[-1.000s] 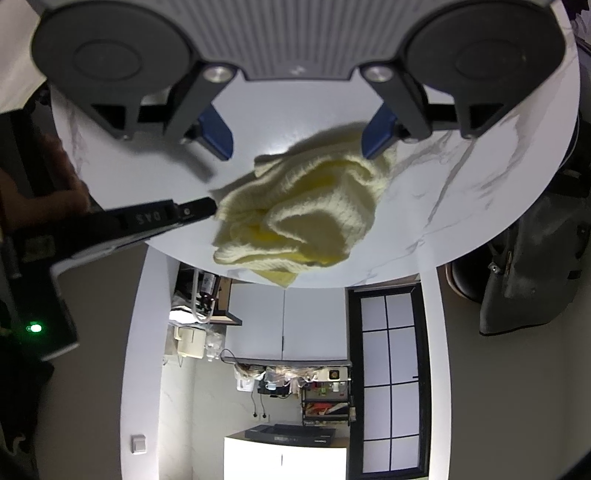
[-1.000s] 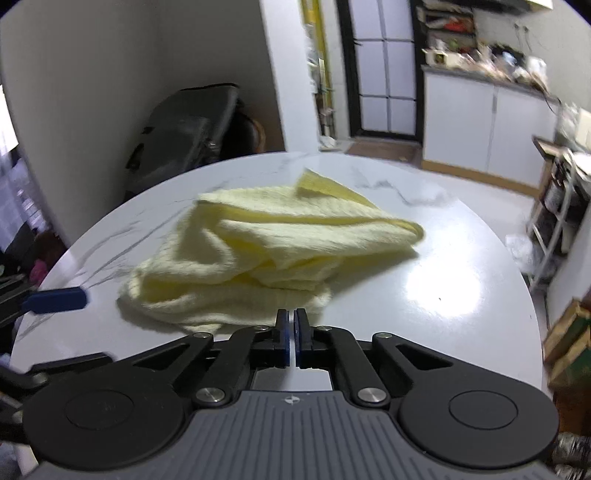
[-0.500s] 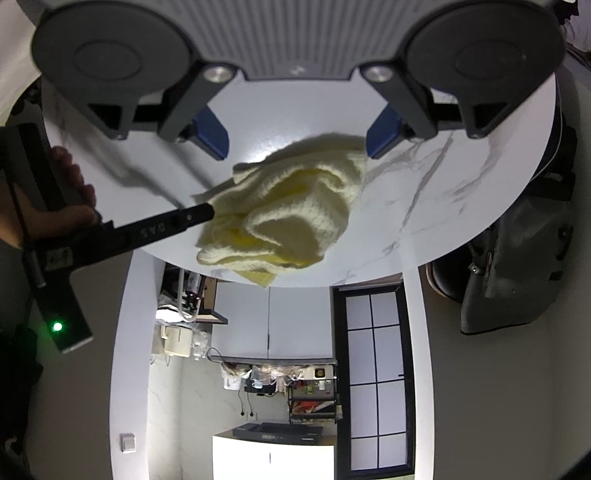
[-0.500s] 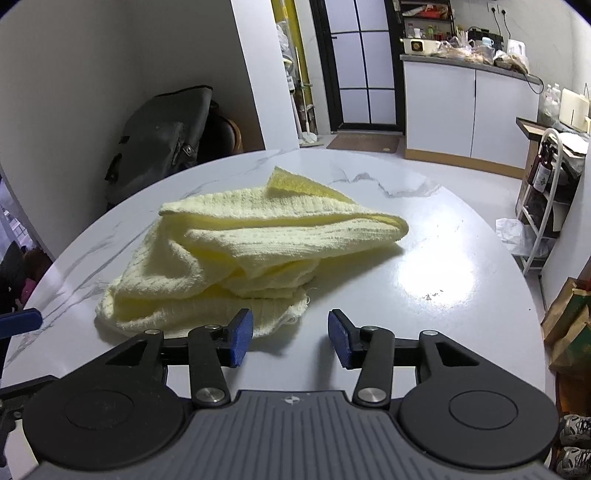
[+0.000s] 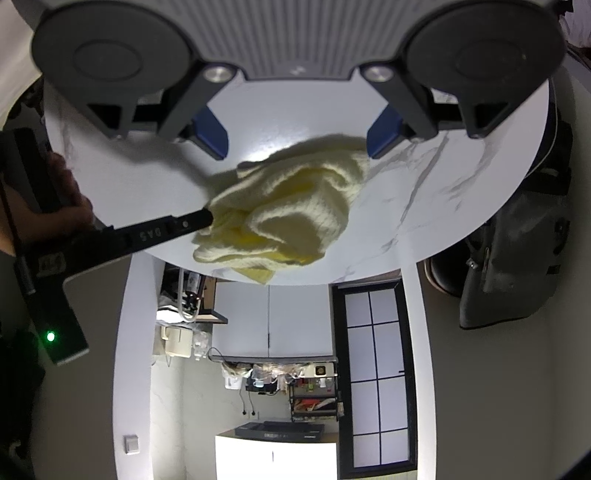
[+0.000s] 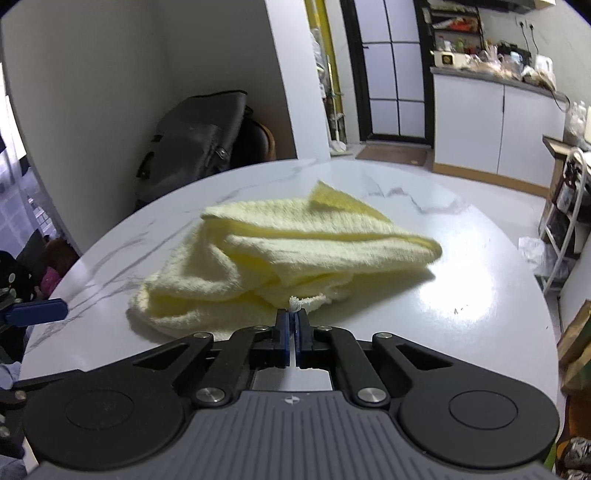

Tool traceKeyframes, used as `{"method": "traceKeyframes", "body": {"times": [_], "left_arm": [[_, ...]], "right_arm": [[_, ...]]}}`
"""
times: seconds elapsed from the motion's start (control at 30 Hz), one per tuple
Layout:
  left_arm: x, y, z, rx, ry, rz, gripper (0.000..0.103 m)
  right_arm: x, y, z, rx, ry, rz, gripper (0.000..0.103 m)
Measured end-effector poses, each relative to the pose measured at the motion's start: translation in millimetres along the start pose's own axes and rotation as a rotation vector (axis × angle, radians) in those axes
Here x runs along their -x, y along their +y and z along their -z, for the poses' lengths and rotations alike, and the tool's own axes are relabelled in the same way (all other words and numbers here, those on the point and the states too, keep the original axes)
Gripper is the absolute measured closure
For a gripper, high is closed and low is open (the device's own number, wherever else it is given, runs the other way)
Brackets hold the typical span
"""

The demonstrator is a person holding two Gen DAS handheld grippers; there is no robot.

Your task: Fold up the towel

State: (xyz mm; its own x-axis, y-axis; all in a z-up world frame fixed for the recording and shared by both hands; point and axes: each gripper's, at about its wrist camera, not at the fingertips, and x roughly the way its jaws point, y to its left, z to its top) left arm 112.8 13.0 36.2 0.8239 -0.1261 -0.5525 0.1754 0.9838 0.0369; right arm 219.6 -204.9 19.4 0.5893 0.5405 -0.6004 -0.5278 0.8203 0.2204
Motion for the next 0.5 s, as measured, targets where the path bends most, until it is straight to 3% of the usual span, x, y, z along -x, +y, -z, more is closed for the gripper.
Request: {"method": "traceKeyframes", "body": {"times": [0.5], "left_arm": [[16,-21,1,-0.056,-0.065,0.031,0.019]], "right_arm": [[47,48,-6,0.094,-0.041,-0.074,0.100]]}}
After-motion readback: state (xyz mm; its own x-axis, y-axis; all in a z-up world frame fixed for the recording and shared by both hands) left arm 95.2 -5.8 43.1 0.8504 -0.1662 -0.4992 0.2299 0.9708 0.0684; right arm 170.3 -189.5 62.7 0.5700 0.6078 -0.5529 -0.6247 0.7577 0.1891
